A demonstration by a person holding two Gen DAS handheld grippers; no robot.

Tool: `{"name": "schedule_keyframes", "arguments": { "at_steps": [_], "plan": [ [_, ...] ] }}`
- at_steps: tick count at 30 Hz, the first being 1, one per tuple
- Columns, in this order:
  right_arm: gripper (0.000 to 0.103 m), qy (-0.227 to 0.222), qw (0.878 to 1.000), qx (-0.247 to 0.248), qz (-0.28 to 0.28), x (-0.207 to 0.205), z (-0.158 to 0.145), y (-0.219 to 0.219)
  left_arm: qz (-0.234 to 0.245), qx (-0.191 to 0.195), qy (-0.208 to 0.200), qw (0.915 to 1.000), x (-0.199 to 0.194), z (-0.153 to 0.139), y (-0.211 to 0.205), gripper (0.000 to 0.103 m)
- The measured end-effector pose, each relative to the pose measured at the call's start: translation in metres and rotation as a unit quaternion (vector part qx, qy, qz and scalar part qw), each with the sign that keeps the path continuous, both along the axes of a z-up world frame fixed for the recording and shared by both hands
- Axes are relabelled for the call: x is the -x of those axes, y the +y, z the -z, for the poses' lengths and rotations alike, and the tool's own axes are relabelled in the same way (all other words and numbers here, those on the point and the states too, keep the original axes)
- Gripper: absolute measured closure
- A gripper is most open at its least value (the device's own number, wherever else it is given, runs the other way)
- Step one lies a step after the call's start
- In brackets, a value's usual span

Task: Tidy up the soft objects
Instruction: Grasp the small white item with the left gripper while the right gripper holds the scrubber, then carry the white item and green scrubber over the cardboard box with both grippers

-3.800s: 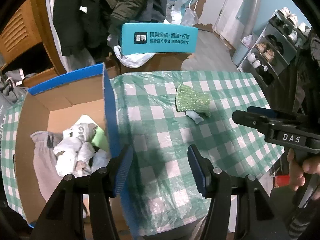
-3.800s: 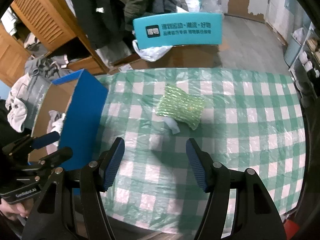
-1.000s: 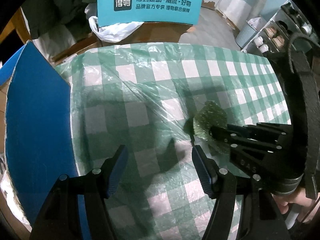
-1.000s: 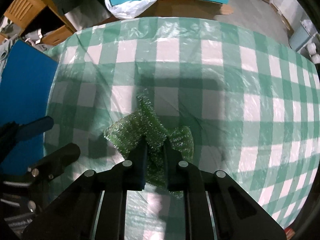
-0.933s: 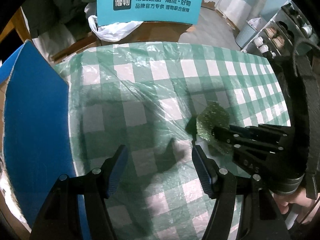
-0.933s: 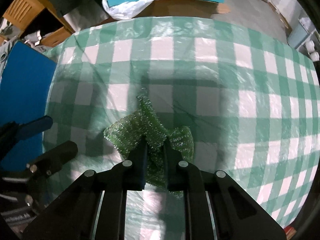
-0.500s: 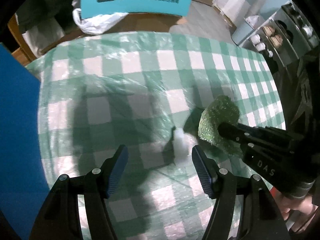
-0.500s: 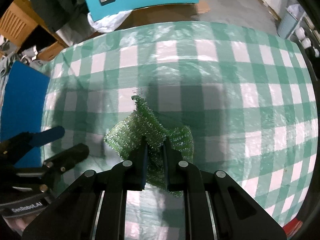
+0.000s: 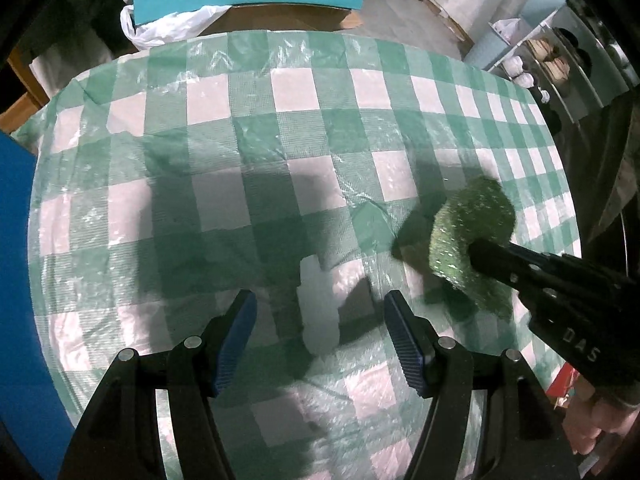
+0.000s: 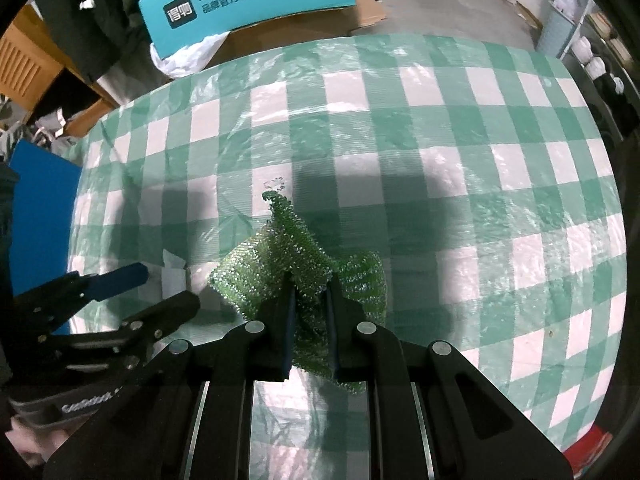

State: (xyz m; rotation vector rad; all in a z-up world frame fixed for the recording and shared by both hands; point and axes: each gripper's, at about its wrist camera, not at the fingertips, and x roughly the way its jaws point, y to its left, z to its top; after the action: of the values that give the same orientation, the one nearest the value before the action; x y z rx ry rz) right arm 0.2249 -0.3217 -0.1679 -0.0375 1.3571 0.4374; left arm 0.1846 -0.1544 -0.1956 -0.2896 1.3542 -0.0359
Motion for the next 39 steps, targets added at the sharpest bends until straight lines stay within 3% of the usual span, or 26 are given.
{"name": "schedule_keyframes", "arguments": {
  "at_steps": [3,8,13,23,39],
  "plan": [
    [0.091,0.000,1.000,-0.003,0.004,-0.001,-0.001,-0.005,-0.003,-0.002,-0.010,0.9999,-0.002,0.000,-0.002,0.037],
    [0.091,0.000,1.000,-0.008,0.009,-0.002,-0.003,-0.009,0.001,-0.016,-0.013,0.9998,-0.002,0.000,-0.006,0.055],
    [0.091,0.001,1.000,-0.010,0.009,-0.003,-0.003,-0.006,0.005,-0.012,-0.009,0.9999,-0.002,0.003,-0.008,0.086],
    [0.091,-0.004,1.000,-0.008,0.000,0.003,-0.010,-0.001,0.012,0.008,-0.030,0.9995,0.005,-0.018,-0.001,0.089],
    [0.091,-0.022,0.999,-0.025,0.002,0.014,-0.047,-0.002,0.031,-0.013,-0.071,0.9969,0.019,-0.063,0.000,0.089]
  ]
}}
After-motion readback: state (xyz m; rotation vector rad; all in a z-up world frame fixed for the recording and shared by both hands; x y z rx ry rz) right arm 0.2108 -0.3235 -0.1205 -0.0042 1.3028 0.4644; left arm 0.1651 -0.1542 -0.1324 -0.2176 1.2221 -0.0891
